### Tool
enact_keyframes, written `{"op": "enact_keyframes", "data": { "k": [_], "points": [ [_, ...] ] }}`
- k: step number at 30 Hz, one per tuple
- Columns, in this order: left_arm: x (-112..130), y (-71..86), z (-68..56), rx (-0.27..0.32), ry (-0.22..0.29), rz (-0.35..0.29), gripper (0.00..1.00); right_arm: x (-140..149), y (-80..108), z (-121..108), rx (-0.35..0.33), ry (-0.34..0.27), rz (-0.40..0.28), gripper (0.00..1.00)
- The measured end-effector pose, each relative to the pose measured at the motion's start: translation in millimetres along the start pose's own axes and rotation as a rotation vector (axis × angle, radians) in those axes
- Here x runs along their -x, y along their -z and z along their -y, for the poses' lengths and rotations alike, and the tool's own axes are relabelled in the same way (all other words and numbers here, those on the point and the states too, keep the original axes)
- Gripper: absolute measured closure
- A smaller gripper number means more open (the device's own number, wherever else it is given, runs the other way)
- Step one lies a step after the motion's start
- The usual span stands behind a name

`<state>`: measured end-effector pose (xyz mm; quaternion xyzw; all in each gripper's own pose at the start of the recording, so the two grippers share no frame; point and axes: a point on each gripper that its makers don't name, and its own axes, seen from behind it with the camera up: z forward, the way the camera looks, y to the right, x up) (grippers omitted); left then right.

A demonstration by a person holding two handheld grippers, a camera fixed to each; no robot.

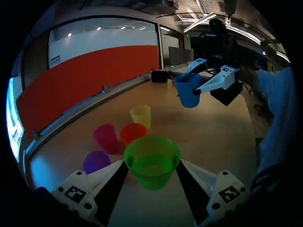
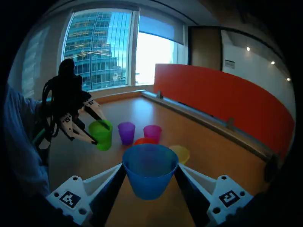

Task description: Pour water

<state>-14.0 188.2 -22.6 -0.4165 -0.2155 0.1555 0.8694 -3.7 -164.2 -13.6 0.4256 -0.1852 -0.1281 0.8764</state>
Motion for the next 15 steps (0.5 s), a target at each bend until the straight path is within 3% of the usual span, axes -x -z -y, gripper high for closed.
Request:
{"op": "enact_keyframes", "data": {
  "k": [15],
  "points": [
    [27.5, -23.4, 2.2, 0.028, -0.012, 0.093, 0.15, 31.2, -14.9, 1.5, -0.023, 0.024, 0.083, 0.09]
  ]
}}
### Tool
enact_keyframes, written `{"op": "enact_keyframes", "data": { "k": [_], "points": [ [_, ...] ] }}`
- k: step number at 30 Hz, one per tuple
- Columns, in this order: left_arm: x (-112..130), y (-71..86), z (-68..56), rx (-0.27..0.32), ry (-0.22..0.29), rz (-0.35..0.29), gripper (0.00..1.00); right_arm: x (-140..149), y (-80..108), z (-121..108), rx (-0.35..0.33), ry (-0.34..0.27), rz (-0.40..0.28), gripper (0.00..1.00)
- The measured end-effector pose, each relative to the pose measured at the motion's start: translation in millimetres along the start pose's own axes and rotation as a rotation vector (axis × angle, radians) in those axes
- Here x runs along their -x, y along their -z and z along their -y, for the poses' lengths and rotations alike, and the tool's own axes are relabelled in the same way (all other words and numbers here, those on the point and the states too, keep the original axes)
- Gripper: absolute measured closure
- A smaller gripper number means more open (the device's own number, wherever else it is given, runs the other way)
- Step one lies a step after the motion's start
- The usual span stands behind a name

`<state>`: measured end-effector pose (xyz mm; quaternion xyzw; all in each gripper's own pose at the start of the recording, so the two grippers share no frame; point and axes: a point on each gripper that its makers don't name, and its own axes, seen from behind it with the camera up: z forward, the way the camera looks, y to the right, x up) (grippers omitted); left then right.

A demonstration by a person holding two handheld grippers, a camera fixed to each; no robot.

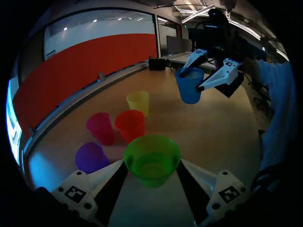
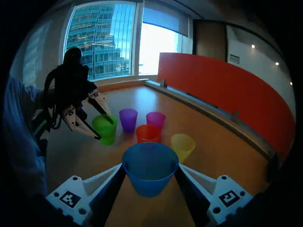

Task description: Pour water

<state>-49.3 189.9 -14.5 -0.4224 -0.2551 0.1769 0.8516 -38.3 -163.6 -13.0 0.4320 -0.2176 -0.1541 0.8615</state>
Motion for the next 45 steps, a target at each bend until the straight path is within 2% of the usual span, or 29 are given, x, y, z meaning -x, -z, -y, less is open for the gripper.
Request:
{"op": "enact_keyframes", "data": {
  "k": [9, 20, 37, 41, 45],
  "points": [
    [11.1, -16.5, 5.6, 0.011, 0.002, 0.037, 0.15, 9.0, -8.7, 2.2, -0.009, 0.007, 0.024, 0.10],
    [20.7, -33.2, 4.0, 0.032, 0.008, 0.050, 0.15, 15.1, -13.2, 1.7, -0.013, 0.010, 0.036, 0.09],
    [29.3, -30.4, 6.3, 0.020, 0.028, 0.058, 0.14, 14.4, -16.5, 5.2, -0.015, 0.015, 0.035, 0.09],
    [30.0, -28.6, 7.8, 0.014, 0.029, 0.064, 0.04, 16.0, -17.5, 6.6, -0.016, 0.017, 0.039, 0.09],
    [35.5, -25.2, 9.2, 0.008, 0.035, 0.081, 0.04, 22.4, -20.3, 7.8, -0.014, 0.018, 0.050, 0.09]
  ]
}}
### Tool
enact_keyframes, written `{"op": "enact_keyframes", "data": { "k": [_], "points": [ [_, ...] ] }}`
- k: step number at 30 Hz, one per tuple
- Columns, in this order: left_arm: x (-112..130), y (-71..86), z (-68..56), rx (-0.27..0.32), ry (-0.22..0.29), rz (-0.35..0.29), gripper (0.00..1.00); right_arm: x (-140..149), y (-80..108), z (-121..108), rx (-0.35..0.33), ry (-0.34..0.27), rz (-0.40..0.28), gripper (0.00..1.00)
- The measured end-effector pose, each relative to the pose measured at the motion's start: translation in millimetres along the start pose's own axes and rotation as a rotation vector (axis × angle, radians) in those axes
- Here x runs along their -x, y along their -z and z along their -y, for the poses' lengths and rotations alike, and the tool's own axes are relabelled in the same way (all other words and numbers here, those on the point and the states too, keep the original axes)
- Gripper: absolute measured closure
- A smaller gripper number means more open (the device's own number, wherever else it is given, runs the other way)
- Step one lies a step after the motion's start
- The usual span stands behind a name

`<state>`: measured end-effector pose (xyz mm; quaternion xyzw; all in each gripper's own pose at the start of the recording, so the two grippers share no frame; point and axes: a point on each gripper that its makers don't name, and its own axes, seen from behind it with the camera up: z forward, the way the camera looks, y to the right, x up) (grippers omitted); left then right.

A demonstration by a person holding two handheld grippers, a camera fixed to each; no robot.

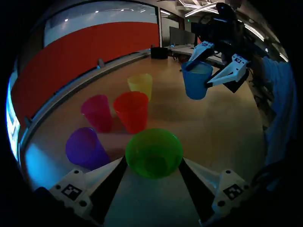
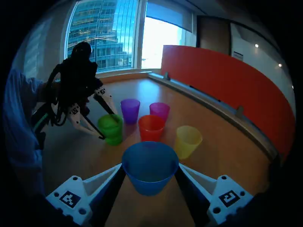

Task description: Pour water

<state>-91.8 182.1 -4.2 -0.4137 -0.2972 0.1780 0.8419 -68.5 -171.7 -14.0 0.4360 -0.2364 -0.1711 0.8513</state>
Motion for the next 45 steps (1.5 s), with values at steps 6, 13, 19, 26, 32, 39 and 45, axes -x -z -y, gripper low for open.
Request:
{"op": "enact_keyframes", "data": {
  "k": [6, 13, 19, 26, 32, 39, 45],
  "points": [
    [6.1, 7.4, 3.1, -0.017, 0.015, 0.000, 0.04, 10.8, -8.9, 3.2, -0.003, -0.010, 0.019, 0.09],
    [12.6, 20.2, 2.3, -0.031, 0.044, -0.008, 0.04, 24.9, -18.8, 8.5, -0.009, -0.009, 0.048, 0.09],
    [16.1, 32.7, 3.4, -0.046, 0.068, -0.019, 0.04, 31.8, -27.2, 11.4, -0.015, -0.014, 0.062, 0.09],
    [13.3, 45.6, -0.6, -0.058, 0.066, -0.042, 0.04, 36.6, -30.2, 11.2, -0.012, 0.000, 0.073, 0.09],
    [11.4, 50.9, -4.8, -0.062, 0.058, -0.051, 0.04, 44.1, -31.6, 8.9, 0.002, 0.013, 0.082, 0.09],
    [9.6, 54.1, -8.5, -0.061, 0.058, -0.055, 0.04, 47.2, -32.2, 7.2, 0.017, 0.019, 0.083, 0.09],
    [8.4, 57.8, -11.5, -0.058, 0.056, -0.059, 0.04, 49.4, -30.6, 4.7, 0.025, 0.020, 0.089, 0.09]
  ]
}}
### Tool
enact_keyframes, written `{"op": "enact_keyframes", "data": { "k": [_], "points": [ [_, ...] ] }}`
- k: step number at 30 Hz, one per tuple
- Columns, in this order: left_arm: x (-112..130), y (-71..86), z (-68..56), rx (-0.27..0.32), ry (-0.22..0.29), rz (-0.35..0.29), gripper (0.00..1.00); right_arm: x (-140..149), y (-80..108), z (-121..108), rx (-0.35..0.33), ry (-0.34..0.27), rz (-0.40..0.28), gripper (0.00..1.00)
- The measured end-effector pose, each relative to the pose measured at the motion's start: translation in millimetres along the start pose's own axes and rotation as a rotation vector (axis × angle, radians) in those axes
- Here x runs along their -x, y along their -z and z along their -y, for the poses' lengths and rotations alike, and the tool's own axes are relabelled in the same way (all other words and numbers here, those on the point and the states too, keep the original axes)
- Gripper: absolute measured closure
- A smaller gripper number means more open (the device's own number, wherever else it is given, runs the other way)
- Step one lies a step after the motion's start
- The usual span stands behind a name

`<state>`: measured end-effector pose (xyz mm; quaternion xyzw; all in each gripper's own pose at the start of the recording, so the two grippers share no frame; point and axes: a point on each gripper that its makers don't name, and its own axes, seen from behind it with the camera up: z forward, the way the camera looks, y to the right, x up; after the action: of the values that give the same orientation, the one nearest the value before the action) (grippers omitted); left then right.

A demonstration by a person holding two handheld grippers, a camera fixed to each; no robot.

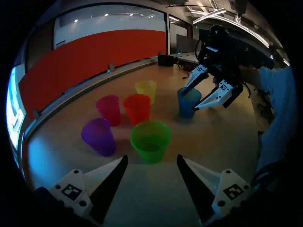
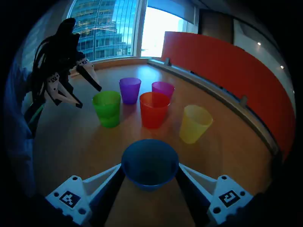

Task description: Pour water

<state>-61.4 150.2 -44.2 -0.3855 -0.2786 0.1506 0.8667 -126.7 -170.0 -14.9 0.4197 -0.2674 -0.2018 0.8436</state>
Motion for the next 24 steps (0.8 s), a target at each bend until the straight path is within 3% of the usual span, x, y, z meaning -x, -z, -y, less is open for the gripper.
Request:
{"op": "enact_keyframes", "data": {
  "k": [7, 14, 24],
  "points": [
    [0.4, 2.1, -0.2, -0.001, 0.012, -0.002, 0.04, 0.8, 3.5, 0.3, 0.005, -0.011, 0.001, 0.01],
    [2.5, 6.8, 2.4, -0.015, 0.024, -0.006, 0.04, 1.7, 12.4, -0.9, 0.019, -0.034, -0.005, 0.01],
    [3.0, 21.8, 4.7, -0.048, 0.042, -0.034, 0.04, -8.1, 39.3, 0.4, 0.049, -0.077, -0.061, 0.01]
  ]
}}
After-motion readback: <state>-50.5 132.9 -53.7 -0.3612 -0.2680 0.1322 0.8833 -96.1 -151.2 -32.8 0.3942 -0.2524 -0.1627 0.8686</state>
